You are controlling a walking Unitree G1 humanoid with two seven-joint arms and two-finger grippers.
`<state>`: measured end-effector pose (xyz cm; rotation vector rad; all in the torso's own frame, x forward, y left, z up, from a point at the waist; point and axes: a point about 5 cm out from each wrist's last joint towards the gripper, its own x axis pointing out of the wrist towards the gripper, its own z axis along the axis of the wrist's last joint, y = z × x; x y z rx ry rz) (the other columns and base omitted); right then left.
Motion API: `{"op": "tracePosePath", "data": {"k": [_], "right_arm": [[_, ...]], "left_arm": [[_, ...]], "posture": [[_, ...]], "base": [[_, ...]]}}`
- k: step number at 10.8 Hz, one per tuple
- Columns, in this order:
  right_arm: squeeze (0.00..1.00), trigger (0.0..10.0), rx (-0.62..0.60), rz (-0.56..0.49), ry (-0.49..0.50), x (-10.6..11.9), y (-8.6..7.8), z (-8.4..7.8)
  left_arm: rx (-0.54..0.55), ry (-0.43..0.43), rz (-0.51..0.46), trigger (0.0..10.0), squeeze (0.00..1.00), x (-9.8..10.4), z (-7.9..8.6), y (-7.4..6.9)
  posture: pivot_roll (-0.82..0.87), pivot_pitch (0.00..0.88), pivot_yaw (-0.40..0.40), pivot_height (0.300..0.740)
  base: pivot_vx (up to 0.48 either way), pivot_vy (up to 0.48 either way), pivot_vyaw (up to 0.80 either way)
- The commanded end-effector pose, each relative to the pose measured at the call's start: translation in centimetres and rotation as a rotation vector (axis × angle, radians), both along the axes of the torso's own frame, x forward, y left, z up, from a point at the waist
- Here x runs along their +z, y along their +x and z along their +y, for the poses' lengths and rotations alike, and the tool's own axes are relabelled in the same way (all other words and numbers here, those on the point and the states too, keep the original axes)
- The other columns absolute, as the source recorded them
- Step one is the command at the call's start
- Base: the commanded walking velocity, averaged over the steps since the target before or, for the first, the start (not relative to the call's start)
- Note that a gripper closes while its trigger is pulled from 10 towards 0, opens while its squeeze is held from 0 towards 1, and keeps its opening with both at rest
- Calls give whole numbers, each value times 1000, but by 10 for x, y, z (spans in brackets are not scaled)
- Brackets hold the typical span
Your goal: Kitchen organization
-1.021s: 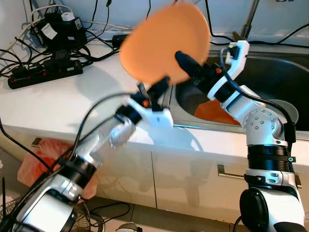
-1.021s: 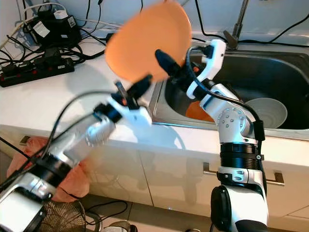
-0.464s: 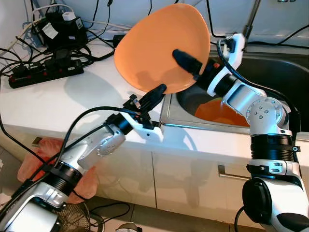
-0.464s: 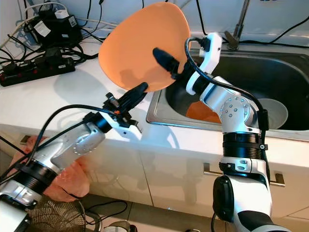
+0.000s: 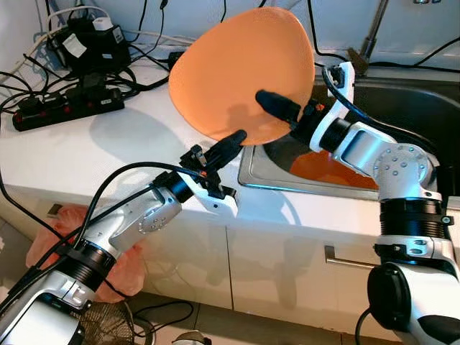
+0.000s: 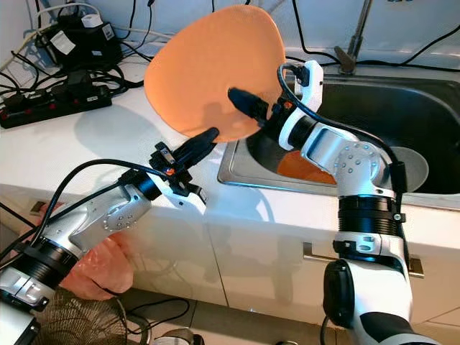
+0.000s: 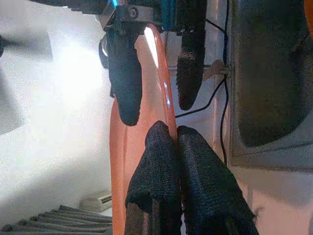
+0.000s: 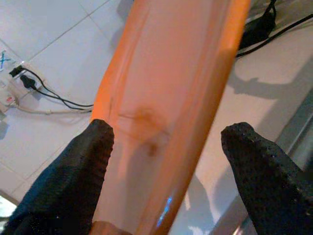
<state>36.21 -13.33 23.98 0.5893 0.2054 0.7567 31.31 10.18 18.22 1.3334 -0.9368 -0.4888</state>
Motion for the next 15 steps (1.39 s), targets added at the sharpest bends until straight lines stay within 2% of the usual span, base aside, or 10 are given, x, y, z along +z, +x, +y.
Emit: {"op": "tracePosePath", "data": {"k": [1,10,11,12,13,14,15], "right_arm": [[0,0,-6,27,-5,-2,2,-3],[0,0,-25,45,1,-6,1,-2],[0,0,-25,47,0,-7,1,-1],[0,0,-25,48,2,-7,0,-1],[0,0,-26,50,4,-8,0,0],[0,0,-26,51,3,-9,0,0],[0,0,-26,53,2,-10,0,1]], "left_arm": [[-37,-75,-83,0,0,18,-1,-2],[-37,-78,-86,0,0,18,-1,-2],[-43,-87,-74,2392,0,18,-1,-2],[-47,-98,-65,4353,753,18,0,-2],[-47,-102,-59,7451,1000,18,0,-2],[-43,-100,-52,8863,1000,17,0,-1],[-45,-101,-49,9608,1000,16,0,-1]], "posture": [[187,29,41,740],[188,27,40,740],[188,27,40,740],[189,29,40,740],[190,29,39,740],[191,29,38,740],[191,29,38,740]], "base": [[0,0,0],[0,0,0],[0,0,0],[0,0,0],[0,0,0],[0,0,0],[0,0,0]]}}
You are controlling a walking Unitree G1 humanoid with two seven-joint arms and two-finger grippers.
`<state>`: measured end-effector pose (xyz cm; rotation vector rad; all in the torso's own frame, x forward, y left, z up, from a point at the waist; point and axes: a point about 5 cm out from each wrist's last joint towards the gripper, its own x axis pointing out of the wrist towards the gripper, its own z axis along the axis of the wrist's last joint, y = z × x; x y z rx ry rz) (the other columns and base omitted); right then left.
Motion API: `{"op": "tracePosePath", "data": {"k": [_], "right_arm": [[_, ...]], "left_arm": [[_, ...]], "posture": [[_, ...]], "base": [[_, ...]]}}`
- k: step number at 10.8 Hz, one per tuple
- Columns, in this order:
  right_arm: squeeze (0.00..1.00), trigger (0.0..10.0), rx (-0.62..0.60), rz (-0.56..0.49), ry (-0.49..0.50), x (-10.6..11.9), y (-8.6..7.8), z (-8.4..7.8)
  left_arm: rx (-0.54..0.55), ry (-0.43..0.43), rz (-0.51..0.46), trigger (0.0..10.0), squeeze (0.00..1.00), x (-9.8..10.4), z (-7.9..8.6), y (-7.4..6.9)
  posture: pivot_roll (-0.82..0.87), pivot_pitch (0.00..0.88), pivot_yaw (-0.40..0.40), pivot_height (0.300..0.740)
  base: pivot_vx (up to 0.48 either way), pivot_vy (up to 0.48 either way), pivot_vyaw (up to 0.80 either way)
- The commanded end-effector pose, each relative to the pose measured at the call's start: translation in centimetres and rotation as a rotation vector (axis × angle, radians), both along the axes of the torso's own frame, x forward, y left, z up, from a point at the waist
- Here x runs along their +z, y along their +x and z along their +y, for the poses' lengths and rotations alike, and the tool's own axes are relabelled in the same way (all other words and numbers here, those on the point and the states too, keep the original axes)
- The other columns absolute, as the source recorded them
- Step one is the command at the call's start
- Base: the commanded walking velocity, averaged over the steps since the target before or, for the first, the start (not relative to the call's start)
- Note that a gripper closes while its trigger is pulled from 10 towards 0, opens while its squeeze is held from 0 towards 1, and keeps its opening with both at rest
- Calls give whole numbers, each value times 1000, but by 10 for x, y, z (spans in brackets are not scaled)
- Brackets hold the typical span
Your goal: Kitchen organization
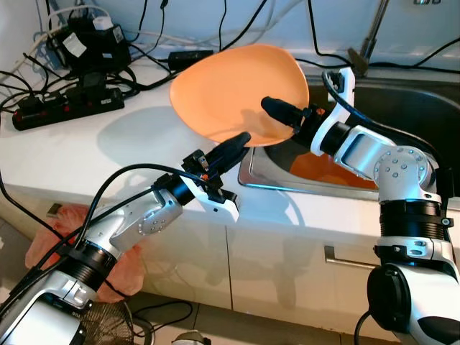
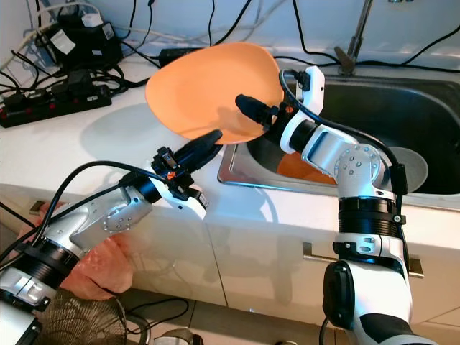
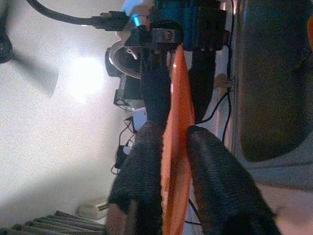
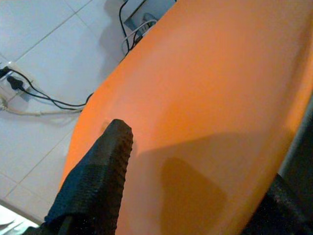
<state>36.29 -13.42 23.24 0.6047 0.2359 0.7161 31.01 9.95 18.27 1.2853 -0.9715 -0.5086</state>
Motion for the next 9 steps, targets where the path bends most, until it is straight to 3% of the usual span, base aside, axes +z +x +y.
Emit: {"op": "tracePosePath", "data": {"k": [1,9], "right_arm": [[0,0,4,11,5,-2,0,2],[0,0,-37,23,20,-6,3,1]], "left_arm": [[0,-69,-50,10000,1000,16,2,2],[-30,-102,-36,10000,1000,15,1,-3]], "posture": [[191,29,36,740],[196,30,30,740]], "base": [[0,0,0],[0,0,0]]}}
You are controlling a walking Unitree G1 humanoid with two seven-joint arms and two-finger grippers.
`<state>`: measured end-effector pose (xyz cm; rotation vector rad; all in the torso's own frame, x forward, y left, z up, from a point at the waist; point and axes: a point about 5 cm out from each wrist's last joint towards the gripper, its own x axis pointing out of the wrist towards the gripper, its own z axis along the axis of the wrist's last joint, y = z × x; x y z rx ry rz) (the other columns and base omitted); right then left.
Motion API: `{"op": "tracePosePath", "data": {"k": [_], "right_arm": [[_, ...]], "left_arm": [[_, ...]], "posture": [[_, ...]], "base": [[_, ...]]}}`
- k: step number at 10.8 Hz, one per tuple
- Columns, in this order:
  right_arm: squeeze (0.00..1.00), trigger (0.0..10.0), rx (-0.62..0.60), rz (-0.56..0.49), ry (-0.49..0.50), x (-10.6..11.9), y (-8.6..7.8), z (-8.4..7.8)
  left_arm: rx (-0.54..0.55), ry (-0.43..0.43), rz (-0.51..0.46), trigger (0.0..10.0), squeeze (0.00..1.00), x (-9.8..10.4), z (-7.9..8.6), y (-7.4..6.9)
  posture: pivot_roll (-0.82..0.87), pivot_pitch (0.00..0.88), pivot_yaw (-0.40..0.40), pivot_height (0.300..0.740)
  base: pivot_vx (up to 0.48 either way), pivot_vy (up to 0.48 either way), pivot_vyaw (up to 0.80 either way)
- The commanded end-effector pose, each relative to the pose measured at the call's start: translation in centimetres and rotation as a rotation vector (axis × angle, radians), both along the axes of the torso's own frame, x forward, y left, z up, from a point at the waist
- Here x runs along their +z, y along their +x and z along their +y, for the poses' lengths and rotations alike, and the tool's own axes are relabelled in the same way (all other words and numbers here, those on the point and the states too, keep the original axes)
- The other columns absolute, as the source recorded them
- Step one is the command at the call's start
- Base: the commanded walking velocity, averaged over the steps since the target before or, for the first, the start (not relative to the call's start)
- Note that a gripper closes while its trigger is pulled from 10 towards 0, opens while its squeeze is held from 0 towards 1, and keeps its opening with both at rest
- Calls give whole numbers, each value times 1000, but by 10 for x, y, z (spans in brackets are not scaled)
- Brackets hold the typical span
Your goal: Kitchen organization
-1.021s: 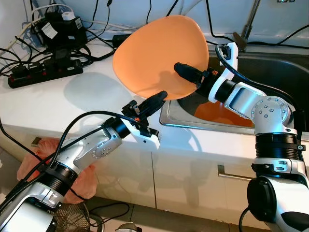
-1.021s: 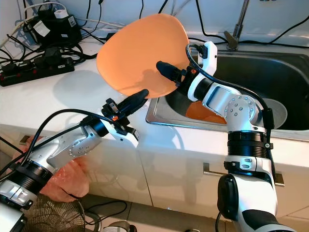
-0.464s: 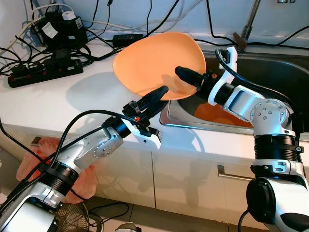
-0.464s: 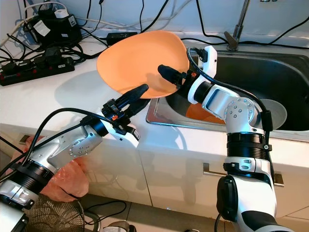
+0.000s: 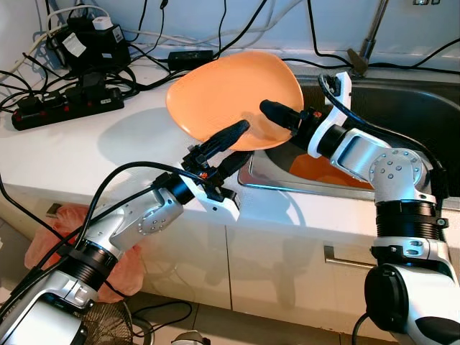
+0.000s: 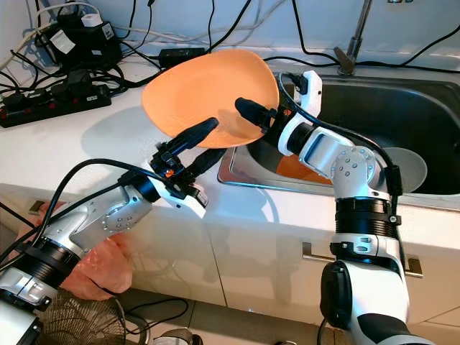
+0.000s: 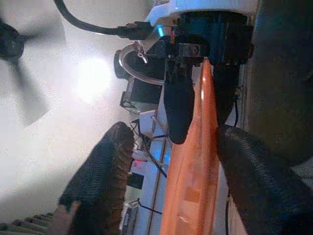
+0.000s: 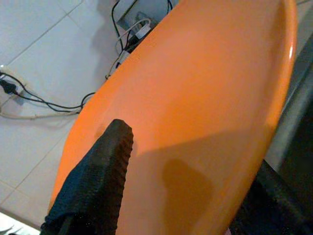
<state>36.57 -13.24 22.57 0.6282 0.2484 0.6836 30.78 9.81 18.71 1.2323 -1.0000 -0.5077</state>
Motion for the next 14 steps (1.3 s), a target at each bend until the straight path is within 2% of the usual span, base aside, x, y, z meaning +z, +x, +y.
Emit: {"op": "tracePosePath", "data": {"k": [1,8,9,10,11,12,13,14], "right_arm": [[0,0,-23,-3,12,0,1,-1],[0,0,-264,-12,64,2,20,-25],[0,0,-323,-13,70,1,23,-33],[0,0,-437,-11,57,-2,27,-49],[0,0,-463,-7,52,-3,28,-53],[0,0,-525,5,41,-8,29,-65],[0,0,-616,28,14,-17,29,-84],[0,9882,-658,40,-18,-23,28,-94]], "left_arm": [[0,-58,-31,10000,1000,11,2,-1],[-18,-76,21,10000,1000,6,2,-6],[-17,-79,26,10000,1000,6,2,-6],[-15,-80,32,10000,1000,5,2,-6],[-14,-80,34,10000,1000,5,2,-6],[-13,-82,37,10000,1000,5,2,-6],[-10,-85,41,10000,1000,5,2,-5],[-8,-86,44,10000,1000,5,2,-5]], "posture": [[196,30,30,740],[201,33,27,740],[201,33,27,740],[201,33,27,740],[201,33,27,740],[201,33,27,740],[200,33,28,740],[200,33,30,740]], "base": [[0,0,0],[0,0,0],[0,0,0],[0,0,0],[0,0,0],[0,0,0],[0,0,0],[0,0,0]]}}
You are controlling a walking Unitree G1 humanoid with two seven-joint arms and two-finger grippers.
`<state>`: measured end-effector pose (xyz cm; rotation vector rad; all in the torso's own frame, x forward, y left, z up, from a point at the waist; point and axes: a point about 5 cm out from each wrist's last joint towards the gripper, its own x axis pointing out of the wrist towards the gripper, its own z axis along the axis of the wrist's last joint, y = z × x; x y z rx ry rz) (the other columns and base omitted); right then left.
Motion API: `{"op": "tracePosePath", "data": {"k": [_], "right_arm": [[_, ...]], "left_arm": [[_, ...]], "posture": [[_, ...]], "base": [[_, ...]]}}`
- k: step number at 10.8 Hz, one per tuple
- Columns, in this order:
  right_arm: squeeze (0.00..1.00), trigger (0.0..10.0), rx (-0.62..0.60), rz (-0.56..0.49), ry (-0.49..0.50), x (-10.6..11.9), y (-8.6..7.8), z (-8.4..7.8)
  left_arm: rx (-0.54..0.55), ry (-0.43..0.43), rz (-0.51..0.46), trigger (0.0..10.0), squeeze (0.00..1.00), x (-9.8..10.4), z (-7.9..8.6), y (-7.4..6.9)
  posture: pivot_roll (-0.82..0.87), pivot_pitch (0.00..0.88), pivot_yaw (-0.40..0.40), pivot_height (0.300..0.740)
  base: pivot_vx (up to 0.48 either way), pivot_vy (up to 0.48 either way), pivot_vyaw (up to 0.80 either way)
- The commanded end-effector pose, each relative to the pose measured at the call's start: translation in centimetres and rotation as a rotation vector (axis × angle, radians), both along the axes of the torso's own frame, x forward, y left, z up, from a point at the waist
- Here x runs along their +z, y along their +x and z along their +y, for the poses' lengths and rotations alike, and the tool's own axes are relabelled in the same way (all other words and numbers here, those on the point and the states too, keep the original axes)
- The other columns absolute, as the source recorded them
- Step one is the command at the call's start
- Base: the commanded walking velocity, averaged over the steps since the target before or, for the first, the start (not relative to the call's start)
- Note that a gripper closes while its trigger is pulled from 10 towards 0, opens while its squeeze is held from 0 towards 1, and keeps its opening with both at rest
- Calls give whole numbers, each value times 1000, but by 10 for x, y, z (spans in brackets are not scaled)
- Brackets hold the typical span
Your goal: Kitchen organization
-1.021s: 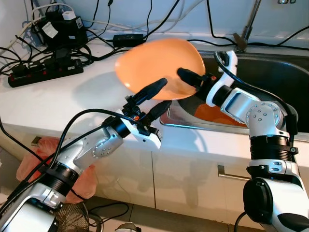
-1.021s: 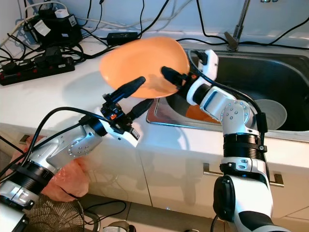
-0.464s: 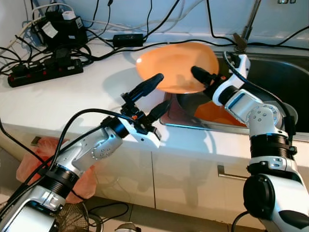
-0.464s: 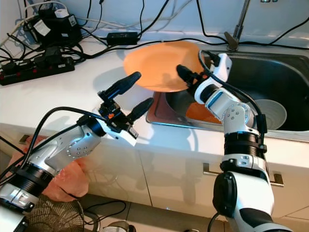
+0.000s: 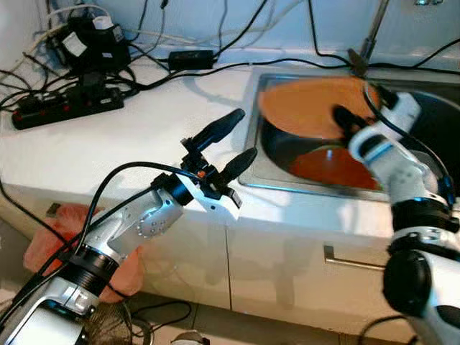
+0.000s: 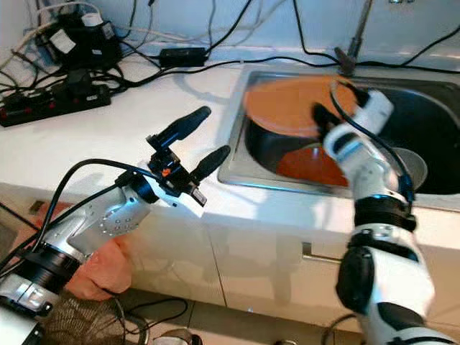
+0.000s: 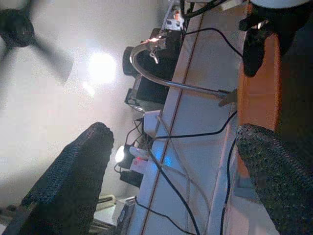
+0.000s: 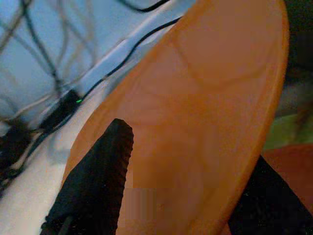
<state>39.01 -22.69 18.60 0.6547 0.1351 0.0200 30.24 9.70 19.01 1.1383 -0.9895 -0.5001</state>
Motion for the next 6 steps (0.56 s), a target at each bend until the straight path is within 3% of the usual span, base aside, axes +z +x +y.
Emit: {"op": "tracePosePath", "data": {"k": [1,4,6], "right_arm": [[0,10000,-39,-45,-17,11,2,-6],[0,10000,-137,64,-134,-18,-5,-31],[0,10000,-132,164,-237,-38,-12,-37]], "left_arm": [[11,-5,8,10000,1000,1,3,0],[16,-4,16,10000,1000,1,4,1],[10,0,28,10000,1000,0,3,1]], "posture": [[200,33,30,740],[200,33,32,740],[202,32,35,740]], "base": [[0,0,0],[0,0,0],[0,0,0]]}}
